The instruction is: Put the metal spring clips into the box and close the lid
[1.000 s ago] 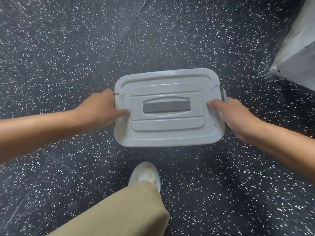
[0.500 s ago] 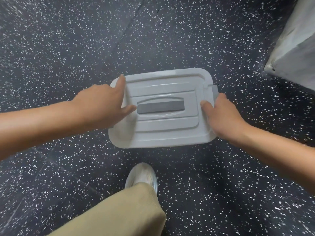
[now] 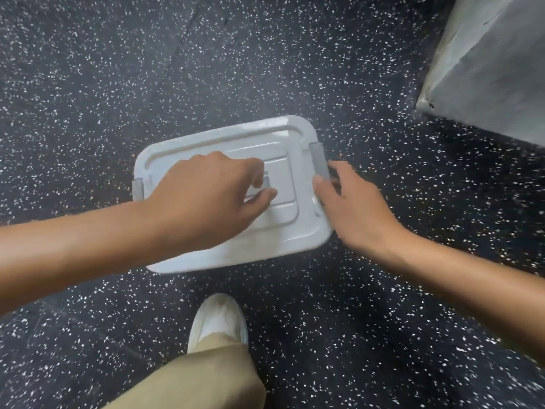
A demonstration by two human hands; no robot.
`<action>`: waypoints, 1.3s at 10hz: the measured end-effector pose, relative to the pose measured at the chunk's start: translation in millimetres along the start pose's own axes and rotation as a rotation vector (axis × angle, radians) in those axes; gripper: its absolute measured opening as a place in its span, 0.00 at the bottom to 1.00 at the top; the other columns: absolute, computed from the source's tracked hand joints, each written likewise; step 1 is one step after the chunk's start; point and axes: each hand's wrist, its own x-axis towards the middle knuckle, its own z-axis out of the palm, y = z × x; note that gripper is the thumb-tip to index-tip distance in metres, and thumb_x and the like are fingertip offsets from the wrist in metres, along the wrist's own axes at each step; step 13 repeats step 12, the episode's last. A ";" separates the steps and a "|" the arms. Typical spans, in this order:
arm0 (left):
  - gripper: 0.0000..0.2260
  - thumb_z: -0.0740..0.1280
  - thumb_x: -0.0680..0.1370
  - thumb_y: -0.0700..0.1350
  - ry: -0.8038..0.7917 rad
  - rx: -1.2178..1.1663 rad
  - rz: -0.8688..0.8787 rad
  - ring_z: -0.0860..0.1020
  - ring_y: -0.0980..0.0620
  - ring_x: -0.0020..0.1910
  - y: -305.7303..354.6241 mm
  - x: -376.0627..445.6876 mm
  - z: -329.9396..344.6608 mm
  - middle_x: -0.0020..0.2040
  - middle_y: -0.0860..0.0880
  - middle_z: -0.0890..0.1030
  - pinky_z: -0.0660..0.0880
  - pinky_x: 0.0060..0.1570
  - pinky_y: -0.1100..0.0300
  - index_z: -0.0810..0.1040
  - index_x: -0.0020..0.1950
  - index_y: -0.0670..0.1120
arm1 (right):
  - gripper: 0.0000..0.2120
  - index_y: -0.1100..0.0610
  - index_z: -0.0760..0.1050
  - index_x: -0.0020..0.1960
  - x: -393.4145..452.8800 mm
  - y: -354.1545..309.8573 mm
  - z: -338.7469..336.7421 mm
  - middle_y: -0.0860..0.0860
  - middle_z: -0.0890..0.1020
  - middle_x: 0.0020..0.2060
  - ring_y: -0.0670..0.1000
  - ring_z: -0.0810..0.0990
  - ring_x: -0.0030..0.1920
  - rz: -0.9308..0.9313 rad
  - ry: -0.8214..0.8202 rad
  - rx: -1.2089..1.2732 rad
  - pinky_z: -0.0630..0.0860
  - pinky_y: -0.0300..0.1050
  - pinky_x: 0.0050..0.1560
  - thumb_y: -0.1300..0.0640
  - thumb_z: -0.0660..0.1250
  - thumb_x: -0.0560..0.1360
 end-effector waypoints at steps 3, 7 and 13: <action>0.14 0.56 0.79 0.62 0.091 -0.123 0.182 0.75 0.51 0.31 61.9 30.0 23.1 0.30 0.52 0.78 0.72 0.31 0.55 0.73 0.43 0.55 | 0.19 0.49 0.78 0.47 -19.6 87.4 -21.5 0.43 0.85 0.41 0.41 0.84 0.38 0.130 0.022 0.018 0.79 0.48 0.46 0.40 0.54 0.82; 0.16 0.56 0.80 0.60 0.047 -0.053 0.352 0.67 0.61 0.22 99.5 50.9 50.5 0.23 0.57 0.66 0.61 0.21 0.63 0.75 0.40 0.53 | 0.12 0.49 0.80 0.44 -1.1 127.9 -21.3 0.44 0.86 0.34 0.47 0.84 0.34 0.200 0.052 0.053 0.81 0.49 0.40 0.53 0.59 0.81; 0.16 0.56 0.80 0.59 -0.051 0.006 0.224 0.78 0.46 0.32 109.5 54.2 45.8 0.34 0.52 0.80 0.73 0.29 0.56 0.76 0.44 0.51 | 0.12 0.49 0.78 0.44 -81.7 102.4 -61.7 0.47 0.86 0.35 0.52 0.84 0.35 0.296 0.038 0.012 0.82 0.54 0.38 0.54 0.56 0.79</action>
